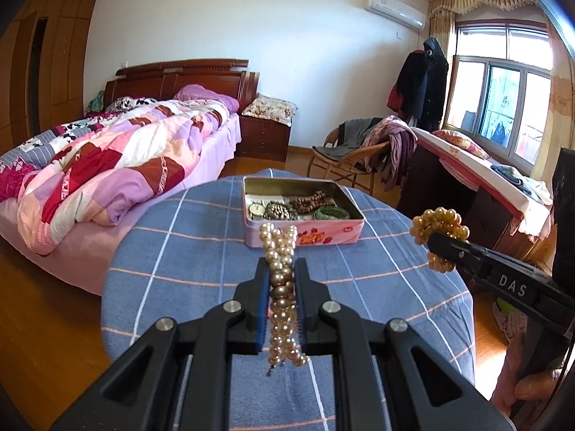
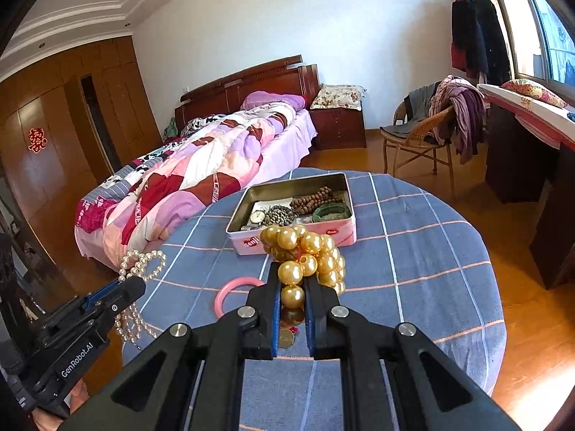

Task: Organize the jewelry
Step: 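Lift both pearl strands and carry them toward the pink tin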

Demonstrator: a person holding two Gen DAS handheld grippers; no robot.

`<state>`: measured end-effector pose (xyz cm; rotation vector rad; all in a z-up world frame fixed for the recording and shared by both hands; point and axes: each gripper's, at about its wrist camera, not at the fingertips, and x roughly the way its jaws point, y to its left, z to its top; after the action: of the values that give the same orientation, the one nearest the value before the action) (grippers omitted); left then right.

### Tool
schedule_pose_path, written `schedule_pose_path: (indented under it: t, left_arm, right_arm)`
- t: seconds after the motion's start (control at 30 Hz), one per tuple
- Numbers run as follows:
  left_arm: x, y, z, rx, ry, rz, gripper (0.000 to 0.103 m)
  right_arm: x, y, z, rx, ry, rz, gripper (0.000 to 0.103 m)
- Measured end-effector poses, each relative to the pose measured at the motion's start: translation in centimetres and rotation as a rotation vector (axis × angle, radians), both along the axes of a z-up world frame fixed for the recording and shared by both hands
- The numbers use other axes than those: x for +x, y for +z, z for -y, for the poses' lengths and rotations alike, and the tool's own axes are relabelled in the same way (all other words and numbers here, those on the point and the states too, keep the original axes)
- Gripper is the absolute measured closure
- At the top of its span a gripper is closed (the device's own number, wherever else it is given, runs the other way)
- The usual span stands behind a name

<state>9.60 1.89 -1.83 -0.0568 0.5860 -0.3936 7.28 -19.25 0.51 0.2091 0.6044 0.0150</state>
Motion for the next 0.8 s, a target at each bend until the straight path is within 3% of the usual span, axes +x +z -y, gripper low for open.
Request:
schedule_pose_path:
  t: [0.6, 0.8]
  left_arm:
    - [1.4, -1.4, 1.0, -0.004, -0.03, -0.049, 0.089]
    - [1.9, -2.9, 2.0, -0.014, -0.066, -0.103, 0.089]
  right_arm:
    - [2.3, -1.7, 0.7, -0.024, -0.017, -0.035, 0.093]
    - [3.6, -3.4, 0.7, -0.02, -0.012, -0.083, 0.093]
